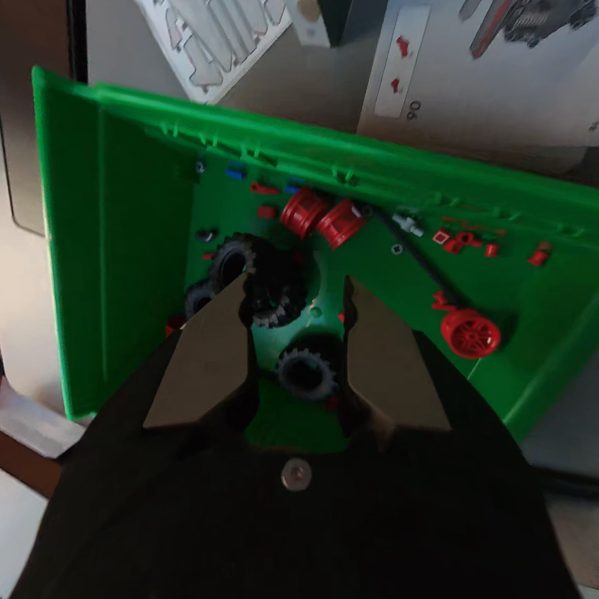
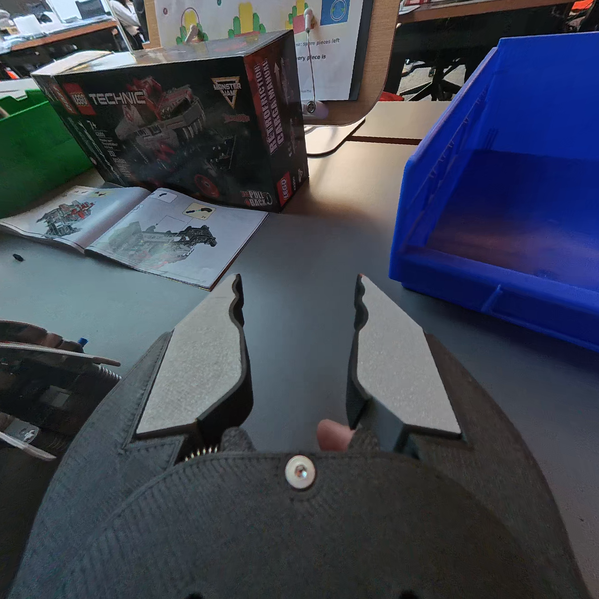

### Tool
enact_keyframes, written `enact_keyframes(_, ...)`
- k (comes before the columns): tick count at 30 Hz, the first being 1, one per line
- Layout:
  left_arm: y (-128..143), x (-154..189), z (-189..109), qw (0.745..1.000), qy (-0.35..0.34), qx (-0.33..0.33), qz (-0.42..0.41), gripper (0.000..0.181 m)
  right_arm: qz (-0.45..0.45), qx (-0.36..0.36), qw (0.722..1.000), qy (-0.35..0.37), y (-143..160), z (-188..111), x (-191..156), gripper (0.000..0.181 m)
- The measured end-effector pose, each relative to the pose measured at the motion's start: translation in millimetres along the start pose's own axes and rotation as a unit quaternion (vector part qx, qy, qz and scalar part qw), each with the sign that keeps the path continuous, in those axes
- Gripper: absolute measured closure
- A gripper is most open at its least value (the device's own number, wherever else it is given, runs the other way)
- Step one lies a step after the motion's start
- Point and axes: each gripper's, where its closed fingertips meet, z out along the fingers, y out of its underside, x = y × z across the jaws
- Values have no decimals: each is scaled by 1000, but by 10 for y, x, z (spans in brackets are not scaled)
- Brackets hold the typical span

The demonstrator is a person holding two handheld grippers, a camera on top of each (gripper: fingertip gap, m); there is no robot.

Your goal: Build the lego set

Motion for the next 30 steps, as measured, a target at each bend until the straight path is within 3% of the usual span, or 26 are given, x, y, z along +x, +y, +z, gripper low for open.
enact_keyframes(3, -188, 79, 184, 999, 48, 15, 15, 112, 3, -2, 1000, 4, 6, 4, 15, 115)
enact_keyframes(6, -228, 195, 376, 996, 87, 12, 27, 120, 7, -6, 1000, 8, 15, 11, 35, 116)
enact_keyframes(7, -128, 180, 465, 996, 77, -18, 36, 126, 9, -9, 1000, 9, 22, 16, 39, 116)
enact_keyframes(8, 26, 156, 520, 995, 67, -61, 49, 156, 11, -12, 1000, 8, 30, 22, 44, 116)
enact_keyframes(9, 64, 108, 516, 996, 53, -65, 42, 162, 14, -15, 1000, 8, 38, 28, 47, 117)
enact_keyframes(12, 375, -170, 484, 993, -14, -118, 20, 160, 19, -23, 1000, 9, 58, 43, 58, 117)
enact_keyframes(13, 443, -218, 463, 992, -19, -122, 3, 170, 19, -24, 999, 10, 61, 44, 62, 118)
enact_keyframes(15, 551, -325, 429, 991, -29, -128, -36, 162, 19, -24, 999, 13, 62, 45, 68, 118)
enact_keyframes(16, 531, -332, 419, 992, -23, -113, -49, 161, 19, -24, 999, 14, 61, 45, 71, 118)
enact_keyframes(20, 129, -134, 360, 998, 51, 3, -28, 126, 23, -25, 999, 13, 64, 46, 78, 118)
enact_keyframes(23, -61, -166, 379, 999, 40, 26, 13, 108, 24, -24, 999, 14, 62, 45, 83, 118)
enact_keyframes(26, -200, -69, 449, 993, 51, 55, 88, 117, 24, -22, 999, 16, 59, 42, 86, 118)
enact_keyframes(28, -152, -68, 554, 991, 52, 36, 114, 119, 24, -20, 999, 17, 53, 38, 87, 118)
enact_keyframes(30, -169, 79, 560, 987, 106, 53, 112, 137, 25, -18, 999, 16, 50, 36, 87, 118)
